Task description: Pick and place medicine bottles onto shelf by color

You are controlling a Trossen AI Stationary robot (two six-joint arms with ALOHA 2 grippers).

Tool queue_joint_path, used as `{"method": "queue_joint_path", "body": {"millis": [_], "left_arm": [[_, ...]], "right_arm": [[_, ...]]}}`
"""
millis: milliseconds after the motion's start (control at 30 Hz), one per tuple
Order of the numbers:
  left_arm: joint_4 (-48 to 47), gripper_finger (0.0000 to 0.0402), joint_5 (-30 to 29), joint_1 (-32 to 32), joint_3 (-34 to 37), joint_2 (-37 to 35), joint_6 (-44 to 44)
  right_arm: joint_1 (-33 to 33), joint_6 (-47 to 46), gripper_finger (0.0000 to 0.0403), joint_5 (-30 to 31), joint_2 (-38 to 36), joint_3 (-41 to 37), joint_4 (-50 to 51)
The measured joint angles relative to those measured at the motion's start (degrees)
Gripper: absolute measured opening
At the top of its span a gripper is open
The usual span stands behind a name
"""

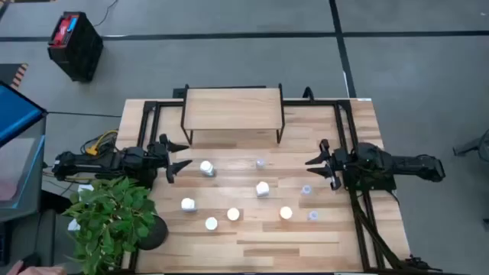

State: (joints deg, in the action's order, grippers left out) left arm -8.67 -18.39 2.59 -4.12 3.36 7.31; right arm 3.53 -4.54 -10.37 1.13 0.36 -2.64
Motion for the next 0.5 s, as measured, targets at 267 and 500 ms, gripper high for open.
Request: {"method": "queue_joint_path", "body": {"millis": [267,500], "left_arm": [[0.0,0.0273,0.0,0.0,0.0,0.0,0.0],[0.0,0.0273,0.0,0.0,0.0,0.0,0.0]], "right_arm": [[0.0,0.0,0.0127,0.0,0.0,0.0,0.0],[0.0,0.0,0.0127,0.0,0.0,0.0,0.0]]}}
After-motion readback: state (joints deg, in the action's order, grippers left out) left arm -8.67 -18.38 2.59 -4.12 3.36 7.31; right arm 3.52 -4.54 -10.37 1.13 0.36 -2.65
